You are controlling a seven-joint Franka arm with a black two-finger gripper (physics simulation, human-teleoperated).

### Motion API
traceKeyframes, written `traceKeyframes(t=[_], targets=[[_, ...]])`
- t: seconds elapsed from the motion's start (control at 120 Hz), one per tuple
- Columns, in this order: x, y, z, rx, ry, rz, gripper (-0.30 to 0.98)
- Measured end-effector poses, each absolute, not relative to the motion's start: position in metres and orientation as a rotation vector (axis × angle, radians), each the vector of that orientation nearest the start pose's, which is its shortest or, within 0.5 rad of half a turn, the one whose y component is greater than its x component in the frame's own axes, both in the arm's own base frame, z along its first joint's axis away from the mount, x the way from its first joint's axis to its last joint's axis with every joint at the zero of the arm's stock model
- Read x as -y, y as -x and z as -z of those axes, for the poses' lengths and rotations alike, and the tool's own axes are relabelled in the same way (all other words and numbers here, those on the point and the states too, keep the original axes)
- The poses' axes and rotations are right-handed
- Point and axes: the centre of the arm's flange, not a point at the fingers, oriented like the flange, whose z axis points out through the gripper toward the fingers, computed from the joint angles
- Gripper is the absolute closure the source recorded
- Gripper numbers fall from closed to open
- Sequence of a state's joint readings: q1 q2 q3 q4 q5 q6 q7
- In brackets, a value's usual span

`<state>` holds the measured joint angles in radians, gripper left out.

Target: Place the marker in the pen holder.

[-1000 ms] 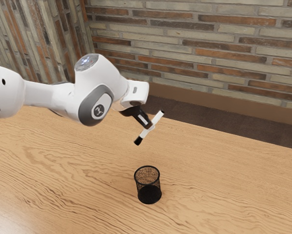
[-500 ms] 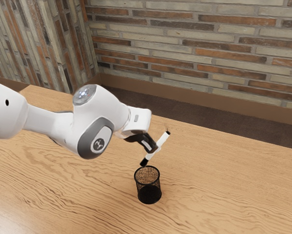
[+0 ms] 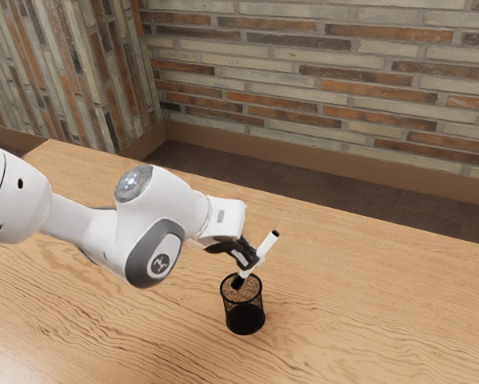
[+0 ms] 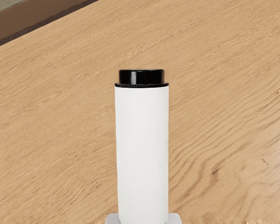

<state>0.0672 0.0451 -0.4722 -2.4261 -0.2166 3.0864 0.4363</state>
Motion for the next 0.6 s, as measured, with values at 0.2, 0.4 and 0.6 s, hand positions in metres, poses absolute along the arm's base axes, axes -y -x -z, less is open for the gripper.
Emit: traceKeyframes(t=[0.2,0.4,0.6], targets=[[0.1995,-0.4932,-0.3552,-0.958,2.923,1.002,0.70],[0.2020,-0.4928,-0.3513,-0.965,2.925,1.003,0.49],[0.2025,-0.4922,-0.3547,-0.967,2.917,1.015,0.19]])
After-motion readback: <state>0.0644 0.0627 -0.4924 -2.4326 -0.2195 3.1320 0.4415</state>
